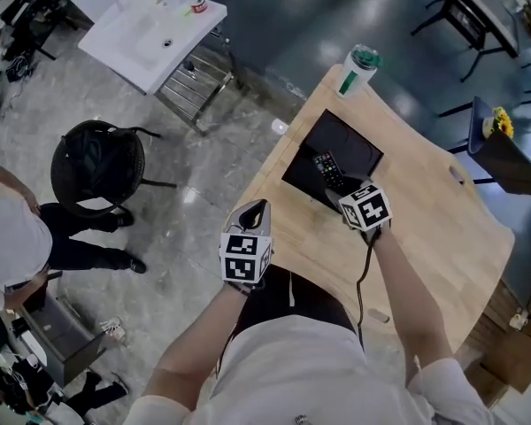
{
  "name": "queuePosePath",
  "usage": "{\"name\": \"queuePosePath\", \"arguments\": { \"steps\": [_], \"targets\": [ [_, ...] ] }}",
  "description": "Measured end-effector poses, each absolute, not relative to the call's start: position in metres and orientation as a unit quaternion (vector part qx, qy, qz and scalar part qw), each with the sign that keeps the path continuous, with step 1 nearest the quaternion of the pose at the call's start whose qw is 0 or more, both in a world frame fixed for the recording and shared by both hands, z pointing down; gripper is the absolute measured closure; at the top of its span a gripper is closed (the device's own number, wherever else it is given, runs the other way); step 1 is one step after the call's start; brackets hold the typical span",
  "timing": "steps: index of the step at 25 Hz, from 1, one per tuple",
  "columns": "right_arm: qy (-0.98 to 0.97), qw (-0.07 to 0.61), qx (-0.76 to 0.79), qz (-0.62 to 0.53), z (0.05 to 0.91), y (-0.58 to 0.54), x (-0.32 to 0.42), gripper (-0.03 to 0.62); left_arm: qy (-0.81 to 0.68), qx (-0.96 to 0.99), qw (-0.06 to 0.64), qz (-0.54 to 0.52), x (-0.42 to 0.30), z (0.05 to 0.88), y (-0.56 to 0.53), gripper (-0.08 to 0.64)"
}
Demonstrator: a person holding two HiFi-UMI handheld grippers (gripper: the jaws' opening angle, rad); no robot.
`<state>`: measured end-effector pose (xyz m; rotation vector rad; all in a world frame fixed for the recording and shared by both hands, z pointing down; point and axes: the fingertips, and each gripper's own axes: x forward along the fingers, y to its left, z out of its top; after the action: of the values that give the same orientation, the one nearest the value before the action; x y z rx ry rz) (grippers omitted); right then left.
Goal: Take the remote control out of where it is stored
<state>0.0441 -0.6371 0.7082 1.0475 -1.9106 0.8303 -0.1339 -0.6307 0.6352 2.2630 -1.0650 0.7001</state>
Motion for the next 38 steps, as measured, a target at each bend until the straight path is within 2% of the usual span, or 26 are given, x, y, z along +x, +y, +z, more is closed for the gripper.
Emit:
{"name": "queuePosePath", "arguments": {
  "steps": [11, 21, 28, 38],
  "targets": [
    [-0.758, 0.209, 0.546, 0.29, 0.524, -0.62, 0.088, 0.368, -0.335, 0.909, 0.173, 0.176, -0.055, 0.496, -0.661, 0.56],
    [-0.747, 0.058, 0.613, 0.249, 0.416, -0.594, 0.135, 0.368, -0.303, 0.938, 0.115, 0.121, -0.008, 0.412, -0.66, 0.56],
    [-0.737, 0.013, 0.632, 0.24, 0.398, -0.58, 0.153, 0.368, -0.292, 0.944, 0.105, 0.113, 0.006, 0.397, -0.654, 0.56],
    [-0.729, 0.01, 0.645, 0.231, 0.394, -0.579, 0.156, 0.37, -0.291, 0.946, 0.093, 0.108, 0.008, 0.39, -0.659, 0.56]
  ]
}}
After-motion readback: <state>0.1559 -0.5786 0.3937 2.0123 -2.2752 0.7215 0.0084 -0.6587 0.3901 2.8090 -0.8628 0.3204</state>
